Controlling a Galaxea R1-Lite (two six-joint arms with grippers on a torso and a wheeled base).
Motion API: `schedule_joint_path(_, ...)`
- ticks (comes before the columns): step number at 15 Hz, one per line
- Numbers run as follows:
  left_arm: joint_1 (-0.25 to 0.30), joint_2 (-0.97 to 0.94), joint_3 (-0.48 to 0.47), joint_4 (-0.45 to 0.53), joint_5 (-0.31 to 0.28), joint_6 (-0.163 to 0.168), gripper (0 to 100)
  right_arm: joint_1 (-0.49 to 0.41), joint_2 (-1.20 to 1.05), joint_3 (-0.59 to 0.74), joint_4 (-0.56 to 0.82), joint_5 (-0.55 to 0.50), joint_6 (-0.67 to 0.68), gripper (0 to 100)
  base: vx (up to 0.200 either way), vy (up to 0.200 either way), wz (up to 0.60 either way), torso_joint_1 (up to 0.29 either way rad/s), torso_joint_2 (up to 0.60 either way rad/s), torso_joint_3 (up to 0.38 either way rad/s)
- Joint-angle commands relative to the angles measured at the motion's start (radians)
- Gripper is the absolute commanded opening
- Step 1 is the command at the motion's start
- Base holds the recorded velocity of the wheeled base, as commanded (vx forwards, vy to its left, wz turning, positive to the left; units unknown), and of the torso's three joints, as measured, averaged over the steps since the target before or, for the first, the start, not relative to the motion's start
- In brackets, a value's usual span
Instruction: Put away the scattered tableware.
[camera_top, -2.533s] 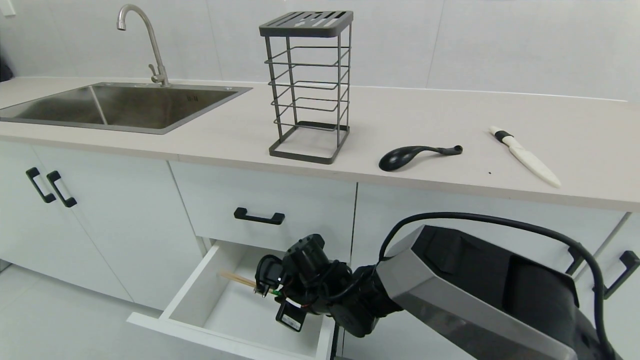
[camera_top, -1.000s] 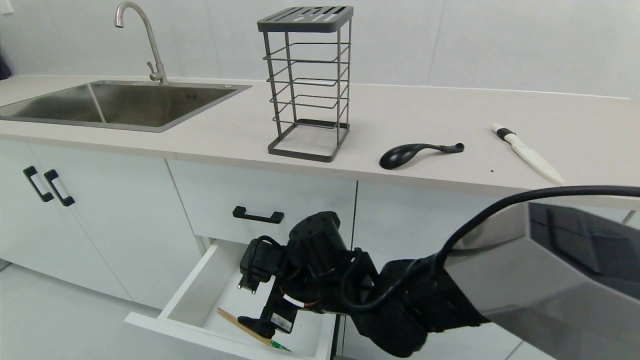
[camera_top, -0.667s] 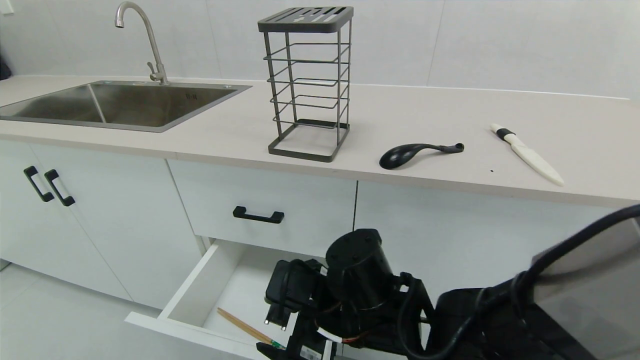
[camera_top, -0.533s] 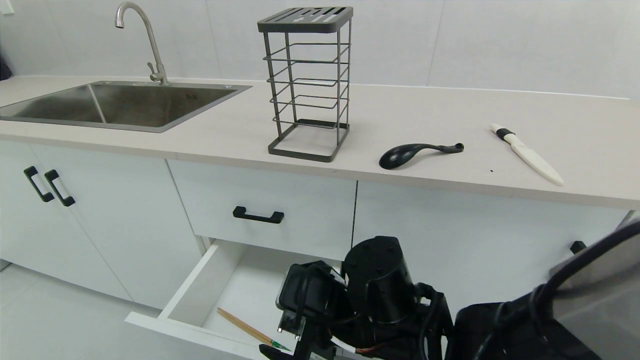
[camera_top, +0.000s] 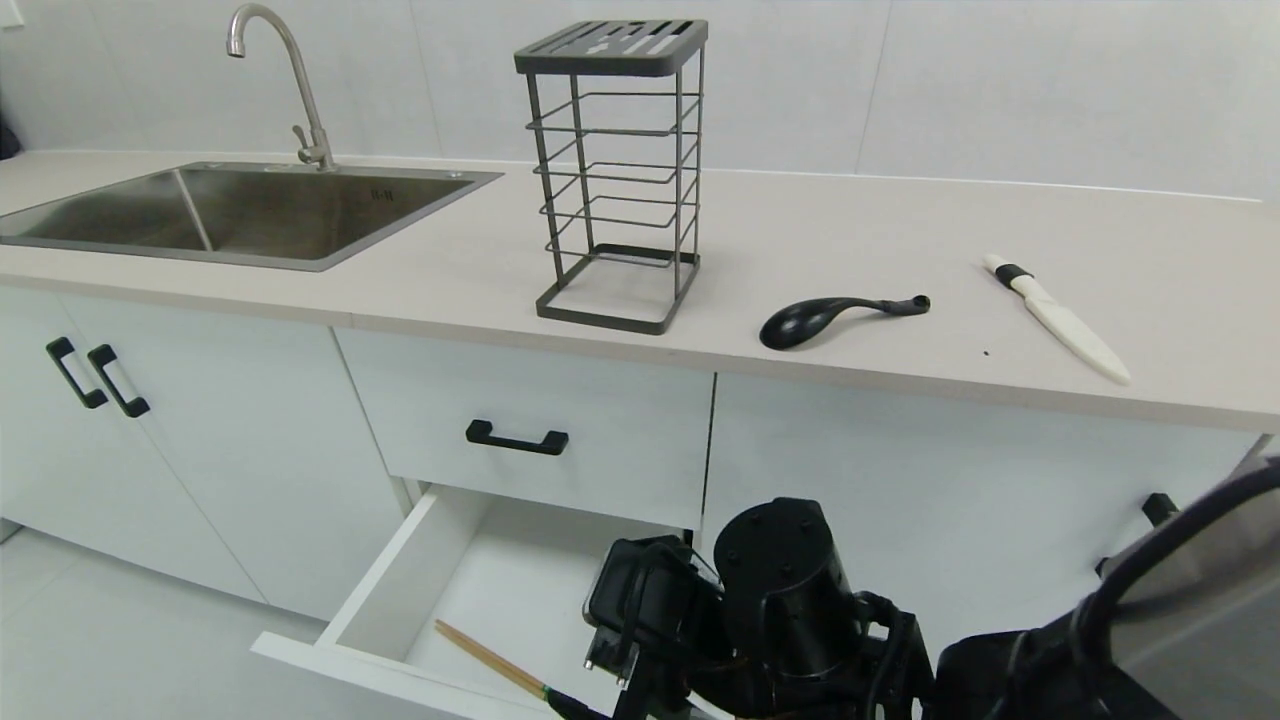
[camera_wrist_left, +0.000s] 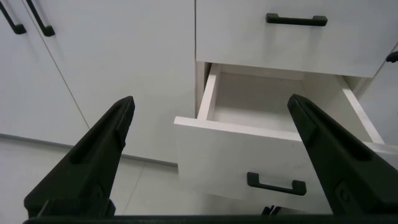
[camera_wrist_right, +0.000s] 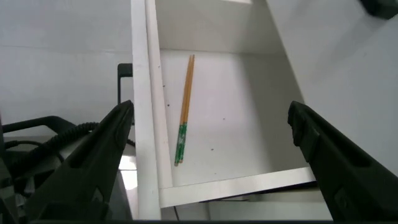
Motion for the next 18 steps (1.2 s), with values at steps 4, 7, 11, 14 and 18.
schedule_joint_path(4, 0.001, 0.001, 0.0, -0.002, 0.0, 0.0, 100, 0.003, 0.016, 0.001, 0.0, 0.001, 0.0, 100, 0.0, 0.0, 0.0, 0.239, -0.47, -0.215)
schedule_joint_path(7, 0.001, 0.001, 0.0, -0.002, 0.0, 0.0, 100, 0.005, 0.033, 0.001, 0.0, 0.004, -0.001, 100, 0.0, 0.0, 0.0, 0.237, -0.47, -0.217)
schedule_joint_path(11, 0.001, 0.001, 0.0, -0.002, 0.0, 0.0, 100, 0.005, 0.048, -0.012, 0.0, 0.006, -0.001, 100, 0.0, 0.0, 0.0, 0.185, -0.49, -0.222)
schedule_joint_path(14, 0.001, 0.001, 0.0, -0.002, 0.0, 0.0, 100, 0.005, 0.055, -0.015, 0.0, 0.006, -0.001, 100, 0.0, 0.0, 0.0, 0.372, -0.48, -0.238)
schedule_joint_path(18, 0.001, 0.001, 0.0, -0.003, 0.0, 0.0, 100, 0.003, 0.062, -0.016, 0.0, 0.006, -0.001, 100, 0.0, 0.0, 0.0, 0.281, -0.51, -0.248)
